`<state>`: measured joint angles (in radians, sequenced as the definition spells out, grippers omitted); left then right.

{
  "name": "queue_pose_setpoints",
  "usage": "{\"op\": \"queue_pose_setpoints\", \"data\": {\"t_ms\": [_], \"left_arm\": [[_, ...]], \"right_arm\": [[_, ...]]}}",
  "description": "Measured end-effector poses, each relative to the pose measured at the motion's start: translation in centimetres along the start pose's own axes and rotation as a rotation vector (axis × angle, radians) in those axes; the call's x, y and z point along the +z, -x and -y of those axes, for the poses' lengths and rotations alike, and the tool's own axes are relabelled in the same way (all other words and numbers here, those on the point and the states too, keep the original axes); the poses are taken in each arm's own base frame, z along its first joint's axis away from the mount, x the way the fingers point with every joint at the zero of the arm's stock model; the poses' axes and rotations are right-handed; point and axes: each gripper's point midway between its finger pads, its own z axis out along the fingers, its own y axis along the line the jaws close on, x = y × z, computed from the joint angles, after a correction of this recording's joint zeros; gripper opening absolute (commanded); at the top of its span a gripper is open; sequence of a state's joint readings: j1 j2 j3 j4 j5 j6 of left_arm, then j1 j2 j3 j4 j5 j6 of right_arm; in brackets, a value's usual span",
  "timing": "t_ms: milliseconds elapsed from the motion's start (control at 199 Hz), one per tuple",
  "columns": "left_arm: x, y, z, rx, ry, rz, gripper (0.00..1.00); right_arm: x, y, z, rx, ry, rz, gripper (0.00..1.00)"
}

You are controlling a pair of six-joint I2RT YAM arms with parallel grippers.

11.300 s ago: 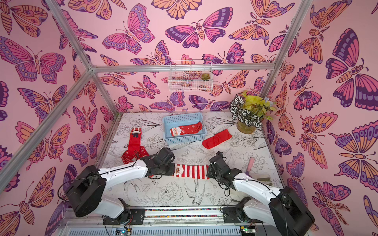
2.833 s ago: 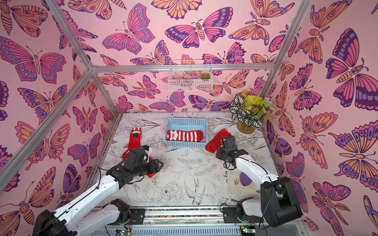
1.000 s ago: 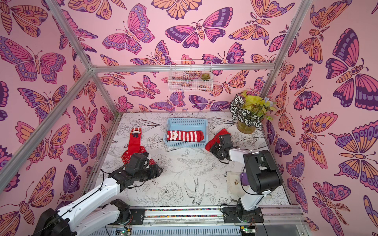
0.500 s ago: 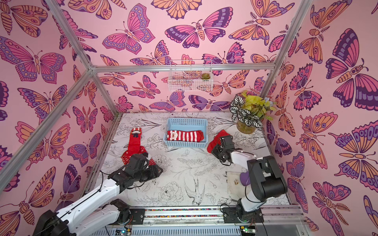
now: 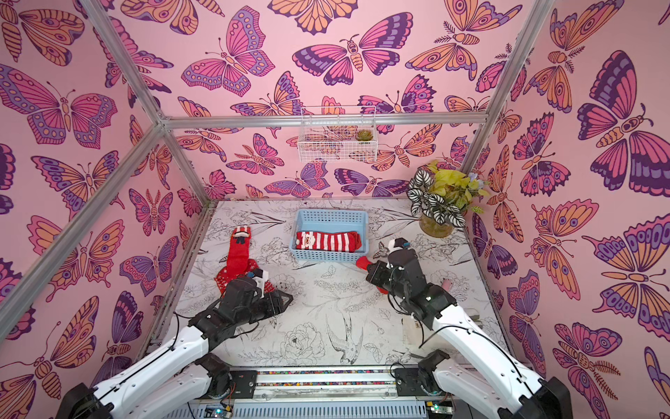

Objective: Place the socks together as a pair
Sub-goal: Pick up the sock from the center of the board, then flatten out the sock at the center of the board.

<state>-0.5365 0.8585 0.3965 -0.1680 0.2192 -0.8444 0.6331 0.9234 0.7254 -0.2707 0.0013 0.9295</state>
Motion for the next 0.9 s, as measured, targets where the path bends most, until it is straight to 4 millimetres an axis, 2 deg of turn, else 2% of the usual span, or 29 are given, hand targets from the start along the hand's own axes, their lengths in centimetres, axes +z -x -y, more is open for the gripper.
{"op": "queue_pose_setpoints", "data": {"t_ms": [100,221,321,366,421,477,542,607,697,742,798,838,898], "left_arm": [[-0.2,0.4,0.5,-0.023,-0.024,0.023,0.65],[-1.0,1.2,1.6,-0.031,-0.074,0.065,0.65],[-1.5,1.4,1.9,-0.036,-0.095,0.093,0.65],[-1.6,1.5,1.7,-0.042,-0.095,0.101,0.65],[-1.7,1.4,1.5,-0.050,-0.091,0.107,0.65],[-1.6,1.4,1.3,-0.054,-0.084,0.111,0.65],[-1.6,1.3,1.1,-0.058,-0.078,0.110,0.65],[-1.4,1.2,0.9,-0.063,-0.071,0.104,0.65],[-0.9,0.9,0.4,-0.069,-0.048,0.085,0.65],[-0.6,0.7,0.1,-0.073,-0.034,0.073,0.65],[-0.2,0.5,-0.3,-0.078,-0.016,0.058,0.64],[0.0,0.3,-0.5,-0.081,-0.005,0.048,0.64],[0.4,0.1,-0.6,-0.084,0.005,0.027,0.63]], "right_arm": [[0.0,-3.1,-3.3,-0.042,0.063,-0.053,0.00],[-0.1,-5.2,-8.7,-0.100,0.148,-0.080,0.00],[-1.0,-4.7,-12.4,-0.118,0.215,-0.053,0.00],[-1.4,-4.1,-13.0,-0.114,0.224,-0.028,0.00],[-1.8,-3.4,-12.7,-0.102,0.214,0.007,0.00],[-1.8,-3.1,-11.3,-0.088,0.181,0.042,0.00],[-1.6,-3.3,-8.2,-0.077,0.106,0.067,0.01],[-1.1,-3.5,-3.7,-0.068,-0.008,0.088,0.16],[-1.3,-2.6,3.1,-0.024,-0.183,0.140,0.39],[-2.0,-1.7,6.7,0.009,-0.273,0.181,0.48],[-3.4,-0.5,10.3,0.060,-0.355,0.238,0.53],[-4.4,0.2,12.0,0.094,-0.392,0.276,0.55],[-5.9,1.2,13.6,0.131,-0.418,0.328,0.57]]}}
